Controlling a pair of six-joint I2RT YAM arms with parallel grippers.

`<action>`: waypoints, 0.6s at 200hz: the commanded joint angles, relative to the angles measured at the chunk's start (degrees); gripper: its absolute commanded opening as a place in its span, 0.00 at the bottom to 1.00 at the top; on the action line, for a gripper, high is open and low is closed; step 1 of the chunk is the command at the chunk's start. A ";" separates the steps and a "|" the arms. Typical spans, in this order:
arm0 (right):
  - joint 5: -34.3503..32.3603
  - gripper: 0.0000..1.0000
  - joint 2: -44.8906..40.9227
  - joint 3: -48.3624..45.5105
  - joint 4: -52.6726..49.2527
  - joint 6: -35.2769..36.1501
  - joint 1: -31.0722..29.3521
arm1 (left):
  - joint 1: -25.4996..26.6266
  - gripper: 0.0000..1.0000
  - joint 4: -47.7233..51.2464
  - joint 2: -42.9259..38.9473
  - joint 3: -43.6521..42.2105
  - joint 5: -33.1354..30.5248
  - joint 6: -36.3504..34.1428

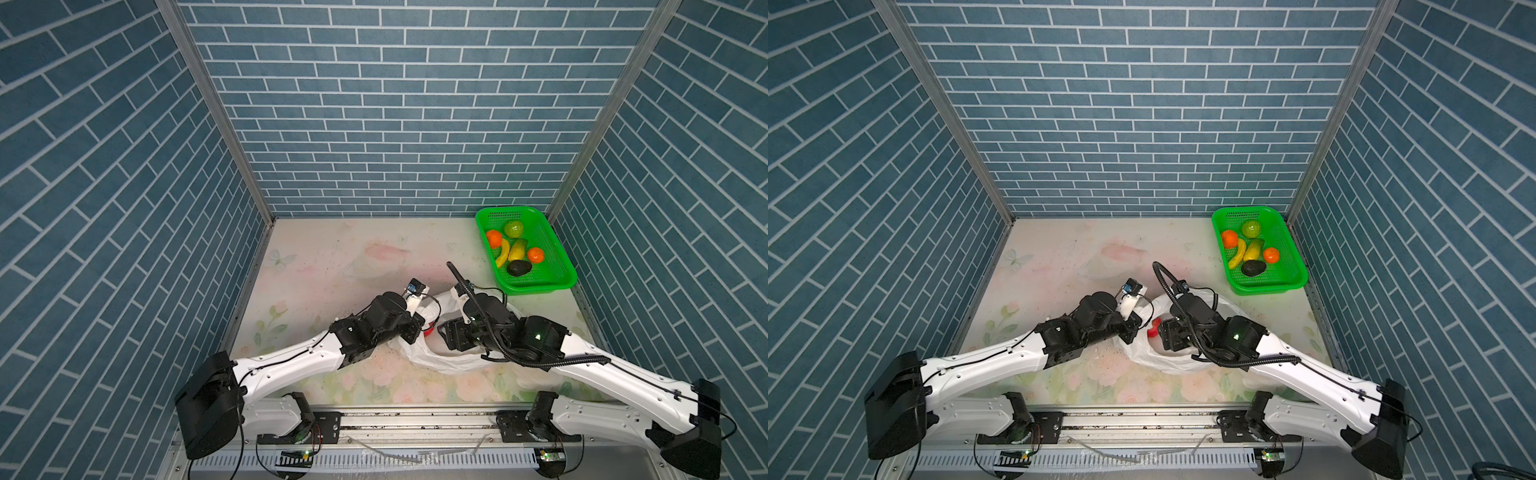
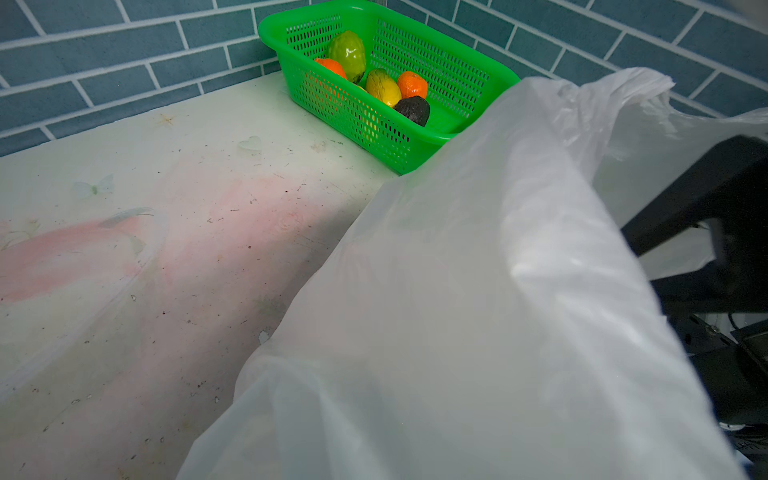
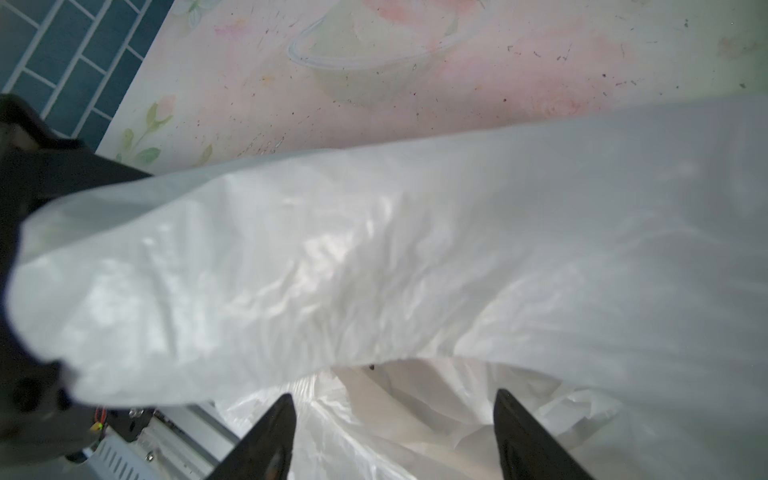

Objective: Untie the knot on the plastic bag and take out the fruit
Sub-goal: 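Move the open right gripper back into the bag above the red apple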

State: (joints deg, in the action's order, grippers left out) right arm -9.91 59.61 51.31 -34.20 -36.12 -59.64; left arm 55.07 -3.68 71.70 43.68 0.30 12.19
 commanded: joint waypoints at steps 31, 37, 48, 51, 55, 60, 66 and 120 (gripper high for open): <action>-5.21 0.71 -2.58 -9.74 8.70 -1.24 -0.82 | -1.08 0.00 0.82 -2.56 0.68 0.48 1.17; -5.58 0.71 -3.10 -10.60 9.15 -1.32 -1.09 | -1.15 0.00 0.87 -2.71 0.70 0.62 1.18; -6.58 0.71 -3.80 -12.00 9.60 -1.41 -1.83 | -1.36 0.00 1.00 -2.71 0.87 0.82 1.18; -6.90 0.71 -4.00 -12.28 9.73 -1.43 -2.10 | -1.40 0.00 0.96 -2.62 0.92 0.89 1.17; -7.34 0.71 -4.22 -12.72 9.89 -1.41 -2.42 | -1.45 0.00 0.98 -2.60 0.98 0.95 1.17; -7.92 0.71 -4.52 -13.23 10.03 -1.41 -2.88 | -1.52 0.00 1.01 -2.54 1.04 1.09 1.28; -8.74 0.70 -4.73 -13.70 10.19 -1.59 -3.51 | -1.65 0.00 1.12 -2.28 1.14 1.23 1.26; -10.24 0.70 -3.46 -17.52 12.00 -4.16 -5.92 | -2.29 0.00 0.87 -0.47 3.19 2.59 1.22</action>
State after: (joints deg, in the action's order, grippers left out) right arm -18.11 55.42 36.58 -24.25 -36.49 -64.95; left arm 53.41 -3.44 70.35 44.56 1.74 13.28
